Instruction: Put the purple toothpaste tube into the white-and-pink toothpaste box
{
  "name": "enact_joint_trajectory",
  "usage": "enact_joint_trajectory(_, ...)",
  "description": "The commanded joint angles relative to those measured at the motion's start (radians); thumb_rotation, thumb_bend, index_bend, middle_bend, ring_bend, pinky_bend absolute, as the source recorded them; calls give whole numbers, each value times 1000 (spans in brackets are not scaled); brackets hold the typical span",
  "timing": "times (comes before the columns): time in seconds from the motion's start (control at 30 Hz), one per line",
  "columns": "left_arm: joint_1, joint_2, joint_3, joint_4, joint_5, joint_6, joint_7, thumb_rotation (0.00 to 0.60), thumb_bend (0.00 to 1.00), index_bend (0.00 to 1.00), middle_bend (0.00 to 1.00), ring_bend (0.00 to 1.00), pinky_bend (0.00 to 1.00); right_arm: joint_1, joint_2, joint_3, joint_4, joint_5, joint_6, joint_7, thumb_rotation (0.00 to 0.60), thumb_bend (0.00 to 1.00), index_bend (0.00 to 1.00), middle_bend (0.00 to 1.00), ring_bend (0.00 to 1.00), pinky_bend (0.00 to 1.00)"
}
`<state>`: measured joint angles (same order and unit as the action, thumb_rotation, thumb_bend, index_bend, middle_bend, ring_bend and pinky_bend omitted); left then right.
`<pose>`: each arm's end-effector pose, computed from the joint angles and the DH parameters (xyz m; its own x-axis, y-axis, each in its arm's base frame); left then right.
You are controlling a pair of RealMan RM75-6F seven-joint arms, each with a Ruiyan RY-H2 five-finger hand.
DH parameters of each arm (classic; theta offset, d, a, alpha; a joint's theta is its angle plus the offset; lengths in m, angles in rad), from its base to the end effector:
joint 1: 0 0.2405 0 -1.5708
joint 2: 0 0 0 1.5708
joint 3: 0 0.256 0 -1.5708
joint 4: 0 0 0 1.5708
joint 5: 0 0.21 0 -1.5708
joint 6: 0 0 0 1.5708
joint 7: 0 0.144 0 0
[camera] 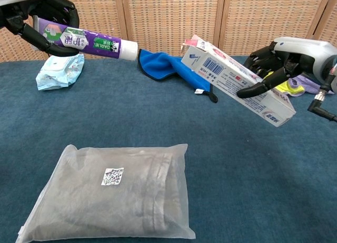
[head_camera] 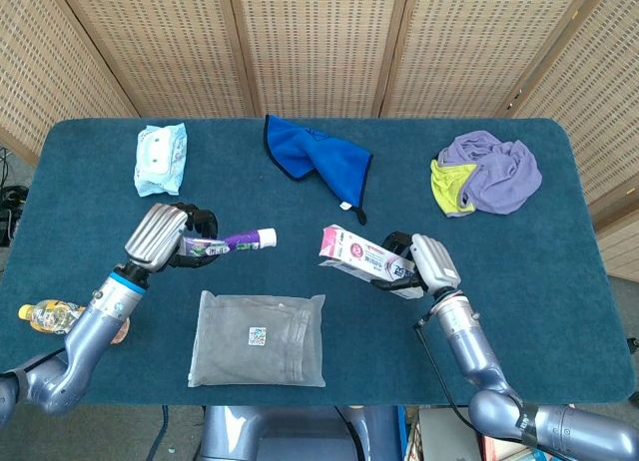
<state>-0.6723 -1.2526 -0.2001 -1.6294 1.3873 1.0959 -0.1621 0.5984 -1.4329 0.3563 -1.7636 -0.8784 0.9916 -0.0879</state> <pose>-0.1447 0.3432 0.0890 0.1561 0.1756 0.9720 0.8932 -0.4452 -0.0630 -0.1465 -0.3310 0.0337 -0.1549 -0.3225 0.9338 -0.9847 -0.0261 -0.1723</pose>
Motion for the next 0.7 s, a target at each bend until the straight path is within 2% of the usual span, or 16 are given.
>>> enact_joint_trajectory(0.03, -18, 16, -13, -5, -25, -33, -5, 600, 268, 793, 653, 542, 529, 2, 4, -3, -3, 0, -3, 6, 600, 80, 602, 552, 438, 484)
enact_joint_trajectory(0.2, -35, 36, -43, -40, -74, -85, -81, 600, 268, 793, 653, 542, 529, -1, 12, 0, -14, 8, -23, 58, 600, 80, 602, 552, 438, 484)
enact_joint_trajectory(0.37, -47, 49, -50, -60, -77, -108, -96, 600, 268, 793, 653, 542, 529, -4, 16, 1, -19, -2, -53, 125, 600, 79, 602, 551, 438, 484)
enact_joint_trajectory(0.7, -62, 66, -55, -107, -90, -145, -121, 600, 268, 793, 653, 542, 528, -10, 4, -16, 2, -122, -102, 264, 600, 80, 602, 547, 438, 484)
